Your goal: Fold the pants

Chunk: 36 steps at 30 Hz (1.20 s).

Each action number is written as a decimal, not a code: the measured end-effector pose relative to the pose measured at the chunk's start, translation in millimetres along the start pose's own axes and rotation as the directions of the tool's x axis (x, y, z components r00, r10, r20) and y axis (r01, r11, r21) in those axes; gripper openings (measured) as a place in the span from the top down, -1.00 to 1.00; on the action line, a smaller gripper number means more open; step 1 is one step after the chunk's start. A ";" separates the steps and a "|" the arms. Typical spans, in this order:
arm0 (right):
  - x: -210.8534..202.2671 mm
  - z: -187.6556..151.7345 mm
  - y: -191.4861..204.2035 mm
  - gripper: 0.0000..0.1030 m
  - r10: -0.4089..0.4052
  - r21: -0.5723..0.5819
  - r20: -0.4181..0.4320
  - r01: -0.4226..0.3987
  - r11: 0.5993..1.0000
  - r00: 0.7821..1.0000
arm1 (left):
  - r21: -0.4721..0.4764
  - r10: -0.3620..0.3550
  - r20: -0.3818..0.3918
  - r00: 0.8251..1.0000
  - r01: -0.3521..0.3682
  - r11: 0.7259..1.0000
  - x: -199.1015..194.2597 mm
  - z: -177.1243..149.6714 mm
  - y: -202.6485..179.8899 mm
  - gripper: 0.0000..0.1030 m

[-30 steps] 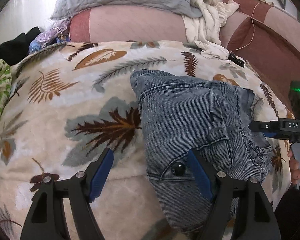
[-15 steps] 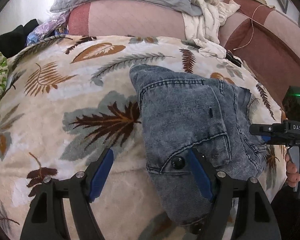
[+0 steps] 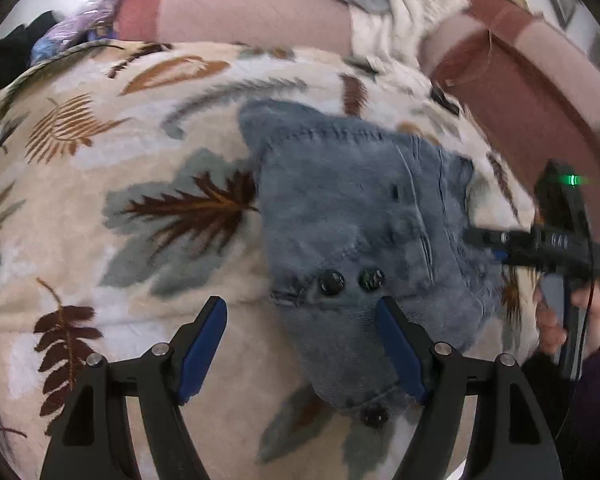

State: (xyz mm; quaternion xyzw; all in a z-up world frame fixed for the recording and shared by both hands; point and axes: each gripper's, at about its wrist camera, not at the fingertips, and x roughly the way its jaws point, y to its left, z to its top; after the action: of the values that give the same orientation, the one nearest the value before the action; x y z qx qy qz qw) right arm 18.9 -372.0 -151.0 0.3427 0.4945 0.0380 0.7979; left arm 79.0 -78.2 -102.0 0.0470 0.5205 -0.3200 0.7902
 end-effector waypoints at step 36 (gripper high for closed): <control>16.7 1.7 23.3 -0.19 -0.053 -0.141 0.065 0.062 0.988 0.996 | 0.004 -0.218 0.058 0.974 0.218 0.976 20.0 17.5 -13.2 -0.15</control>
State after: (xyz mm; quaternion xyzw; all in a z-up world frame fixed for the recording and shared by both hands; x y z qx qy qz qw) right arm 35.2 -348.3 -149.6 0.2714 0.4756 0.0399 0.8358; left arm 90.6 -104.9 -107.7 -0.0204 0.4998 -0.4054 0.7651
